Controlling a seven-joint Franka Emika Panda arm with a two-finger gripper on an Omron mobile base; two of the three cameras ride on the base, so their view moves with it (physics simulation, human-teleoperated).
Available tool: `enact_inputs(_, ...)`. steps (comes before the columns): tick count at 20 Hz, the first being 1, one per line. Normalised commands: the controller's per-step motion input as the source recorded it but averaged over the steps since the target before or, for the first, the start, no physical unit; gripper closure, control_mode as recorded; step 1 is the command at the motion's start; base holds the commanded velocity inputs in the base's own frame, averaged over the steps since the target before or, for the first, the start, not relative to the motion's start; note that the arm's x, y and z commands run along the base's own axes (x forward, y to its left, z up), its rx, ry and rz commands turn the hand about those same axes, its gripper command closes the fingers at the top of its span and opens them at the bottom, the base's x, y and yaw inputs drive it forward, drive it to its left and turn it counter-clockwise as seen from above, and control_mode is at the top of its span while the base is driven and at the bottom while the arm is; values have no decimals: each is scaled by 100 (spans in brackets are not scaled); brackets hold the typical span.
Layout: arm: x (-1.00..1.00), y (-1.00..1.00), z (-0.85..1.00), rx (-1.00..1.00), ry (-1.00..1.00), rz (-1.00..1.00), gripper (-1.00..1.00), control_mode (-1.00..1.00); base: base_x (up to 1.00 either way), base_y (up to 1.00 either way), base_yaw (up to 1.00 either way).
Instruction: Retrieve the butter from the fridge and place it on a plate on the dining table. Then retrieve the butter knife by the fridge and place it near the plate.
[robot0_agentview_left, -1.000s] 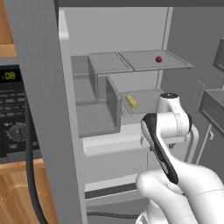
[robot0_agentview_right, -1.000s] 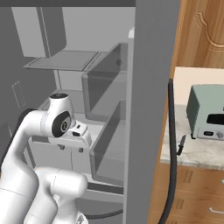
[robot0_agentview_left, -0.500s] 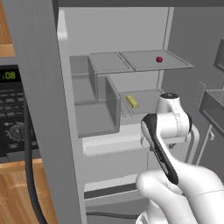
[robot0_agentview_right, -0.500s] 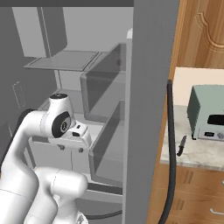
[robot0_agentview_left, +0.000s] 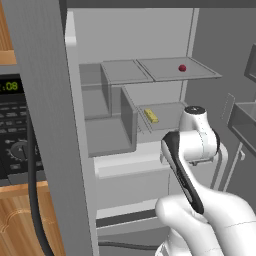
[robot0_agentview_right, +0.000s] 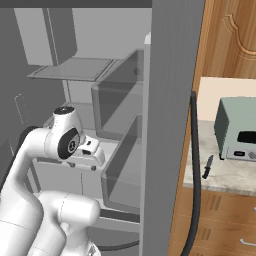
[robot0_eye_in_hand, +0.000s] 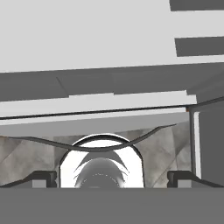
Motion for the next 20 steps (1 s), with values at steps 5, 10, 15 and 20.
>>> enact_inputs(5,0,-1,23,0,-36,1,-100,-100,0,0,0)
enact_inputs(10,0,0,30,-3,-39,3,-100,-100,0,0,0)
enact_inputs(15,18,0,49,0,-29,0,-100,-100,0,0,0)
enact_inputs(20,45,0,54,0,-11,0,-100,-100,0,0,0)
